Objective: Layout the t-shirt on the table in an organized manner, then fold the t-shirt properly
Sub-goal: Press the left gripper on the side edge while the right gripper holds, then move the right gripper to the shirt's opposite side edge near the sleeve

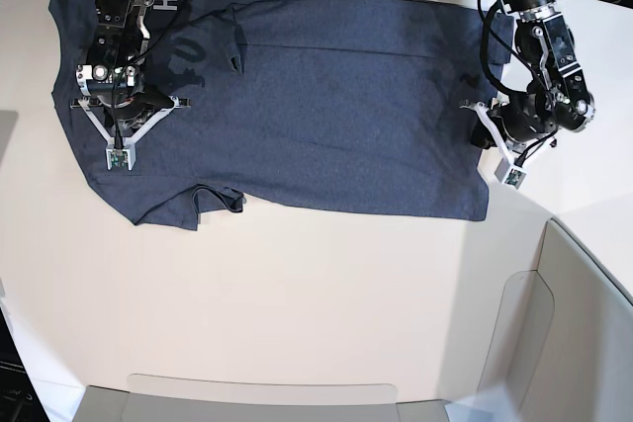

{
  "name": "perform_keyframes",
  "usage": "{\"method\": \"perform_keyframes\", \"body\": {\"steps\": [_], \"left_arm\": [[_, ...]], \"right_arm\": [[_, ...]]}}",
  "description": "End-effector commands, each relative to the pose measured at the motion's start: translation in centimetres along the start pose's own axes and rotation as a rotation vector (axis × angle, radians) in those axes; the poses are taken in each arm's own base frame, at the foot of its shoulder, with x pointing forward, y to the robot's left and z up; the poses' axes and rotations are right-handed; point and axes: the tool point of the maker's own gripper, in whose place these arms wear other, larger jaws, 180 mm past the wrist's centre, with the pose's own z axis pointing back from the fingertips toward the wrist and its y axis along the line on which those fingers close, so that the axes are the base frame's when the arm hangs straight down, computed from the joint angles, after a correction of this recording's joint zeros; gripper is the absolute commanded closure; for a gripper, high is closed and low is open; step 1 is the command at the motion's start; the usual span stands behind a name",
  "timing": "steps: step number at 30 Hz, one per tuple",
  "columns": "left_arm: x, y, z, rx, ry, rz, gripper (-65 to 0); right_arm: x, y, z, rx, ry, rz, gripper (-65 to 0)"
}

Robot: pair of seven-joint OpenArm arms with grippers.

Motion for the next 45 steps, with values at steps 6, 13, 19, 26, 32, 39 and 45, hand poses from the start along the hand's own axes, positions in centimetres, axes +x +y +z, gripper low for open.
{"method": "perform_keyframes", "body": {"steps": [6,13,19,26,32,39,45], "left_arm": [[-0.8,2.2,1.0,0.069,0.046,0.016,0.0],[-2.5,3.3,1.5,0.112,0.056,0.061,0.0],[-3.0,3.5,1.6,0.118,0.065,0.067,0.0],[-2.9,4.0,1.9,0.130,0.063,0.061,0.0],[-1.7,5.1,3.4,0.167,0.007,0.079,-0.2],[1.0,5.1,5.4,0.211,-0.098,0.078,-14.8],[2.8,5.1,6.1,0.226,-0.143,0.053,-16.0]], "right_arm": [[-3.0,-1.1,0.0,-0.036,0.124,0.020,0.0],[-3.0,-1.2,0.0,-0.037,0.122,0.019,0.0],[-3.0,-1.2,0.0,-0.037,0.122,0.019,0.0],[-2.9,-1.2,0.1,-0.038,0.119,0.019,0.0],[-2.5,-1.3,0.1,-0.039,0.110,0.013,0.0],[0.6,-1.2,1.3,-0.040,0.018,0.004,0.0],[5.9,-1.6,4.2,-0.063,-0.154,-0.001,-7.0]]}}
